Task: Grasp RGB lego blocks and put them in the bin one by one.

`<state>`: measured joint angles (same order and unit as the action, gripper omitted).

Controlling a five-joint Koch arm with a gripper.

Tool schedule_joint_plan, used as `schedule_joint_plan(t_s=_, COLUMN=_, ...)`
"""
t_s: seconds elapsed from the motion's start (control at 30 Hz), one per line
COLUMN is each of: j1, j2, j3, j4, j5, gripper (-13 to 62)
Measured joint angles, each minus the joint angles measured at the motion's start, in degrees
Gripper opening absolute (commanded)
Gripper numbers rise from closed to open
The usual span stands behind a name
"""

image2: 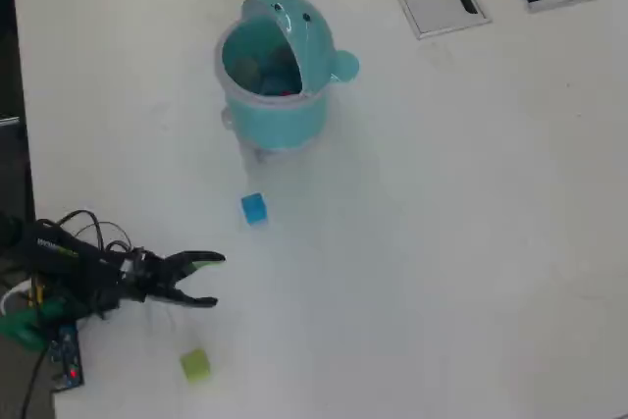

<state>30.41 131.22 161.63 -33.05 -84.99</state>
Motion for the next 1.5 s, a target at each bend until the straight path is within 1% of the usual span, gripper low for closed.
schedule_joint_plan(t_s=0.4, j1=10.02, j2=0.0, j3=0.0, j4=13.01, j5=-0.18, gripper=31.5)
schedule_joint_plan(t_s=0.43, j1=11.78, j2=0.0, j3=-1.41, j4=23.38, j5=-0.18, gripper=31.5)
schedule_joint_plan(t_s=0.47, j1=11.87, j2=0.0, j3=-1.85, j4=24.87, j5=-0.18, gripper=32.6)
schedule_joint_plan(t_s=0.5, j1=13.1, j2=0.0, j3=-8.35, j4=37.27, j5=-0.18, gripper=32.6)
schedule_joint_plan(t_s=0.63, j1=15.12, j2=0.0, j3=-17.49, j4=51.33, j5=-0.18, gripper=33.1)
schedule_joint_plan(t_s=0.73, j1=16.44, j2=0.0, j3=-26.28, j4=63.98, j5=3.6, gripper=33.0)
schedule_joint_plan(t_s=1.0, j1=21.45, j2=-0.53, j3=-27.42, j4=72.6, j5=3.6, gripper=34.0)
schedule_joint_plan(t_s=1.1, j1=24.17, j2=-3.25, j3=-29.44, j4=78.22, j5=8.26, gripper=33.9)
schedule_joint_plan(t_s=1.17, j1=24.96, j2=-4.57, j3=-31.99, j4=80.95, j5=8.26, gripper=34.0)
schedule_joint_plan(t_s=1.33, j1=26.28, j2=-8.0, j3=-31.99, j4=83.94, j5=8.26, gripper=33.2)
schedule_joint_plan(t_s=1.5, j1=27.86, j2=-17.93, j3=-36.74, j4=84.37, j5=8.26, gripper=32.2)
